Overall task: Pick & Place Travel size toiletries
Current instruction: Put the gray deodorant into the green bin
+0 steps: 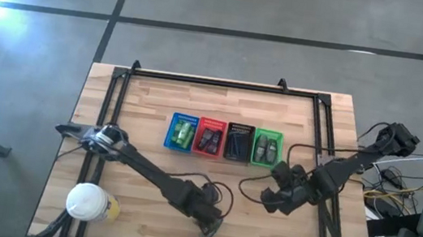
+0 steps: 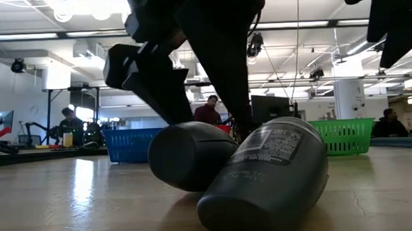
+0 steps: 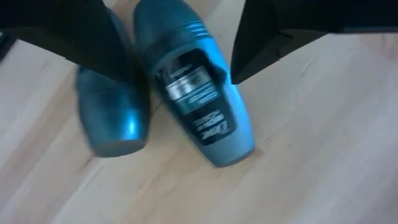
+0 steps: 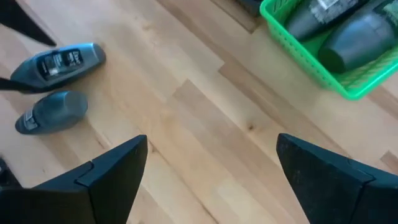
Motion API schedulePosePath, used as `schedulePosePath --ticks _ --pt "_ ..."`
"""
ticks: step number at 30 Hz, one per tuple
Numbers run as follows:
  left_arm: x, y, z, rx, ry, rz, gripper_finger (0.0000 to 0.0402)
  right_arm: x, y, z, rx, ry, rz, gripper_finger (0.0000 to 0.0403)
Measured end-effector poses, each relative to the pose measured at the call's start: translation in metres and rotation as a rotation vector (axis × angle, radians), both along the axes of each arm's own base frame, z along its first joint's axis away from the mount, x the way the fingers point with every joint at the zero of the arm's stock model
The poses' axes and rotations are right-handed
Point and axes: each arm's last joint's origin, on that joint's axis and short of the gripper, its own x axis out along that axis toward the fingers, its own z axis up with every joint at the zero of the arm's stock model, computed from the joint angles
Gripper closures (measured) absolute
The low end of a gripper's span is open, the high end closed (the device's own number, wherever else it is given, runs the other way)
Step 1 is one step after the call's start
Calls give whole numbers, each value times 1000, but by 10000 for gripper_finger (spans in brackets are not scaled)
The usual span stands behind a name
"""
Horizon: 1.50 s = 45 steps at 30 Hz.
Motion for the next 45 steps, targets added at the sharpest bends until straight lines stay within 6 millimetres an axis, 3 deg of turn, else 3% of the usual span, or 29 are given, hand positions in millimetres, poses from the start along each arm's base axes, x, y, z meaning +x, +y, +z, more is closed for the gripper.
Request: schedulePosePath --ticks 7,16,23,31,40,45 --pt "-5 2 -9 2 60 54 64 -5 6 -1 -7 -6 -5 63" --pt "-11 4 -31 3 76 66 68 -6 6 -1 -8 -4 -15 74" --pt "-13 5 -36 31 90 -21 100 -6 6 -1 -7 -4 -14 60" --pt "-15 5 -37 72 100 -124 188 -3 16 3 51 -73 2 68" --pt "-14 2 -32 86 85 -186 191 -6 38 10 152 -211 -16 93" --pt "-21 -5 -5 124 1 -221 191 -12 46 10 189 -231 -42 101"
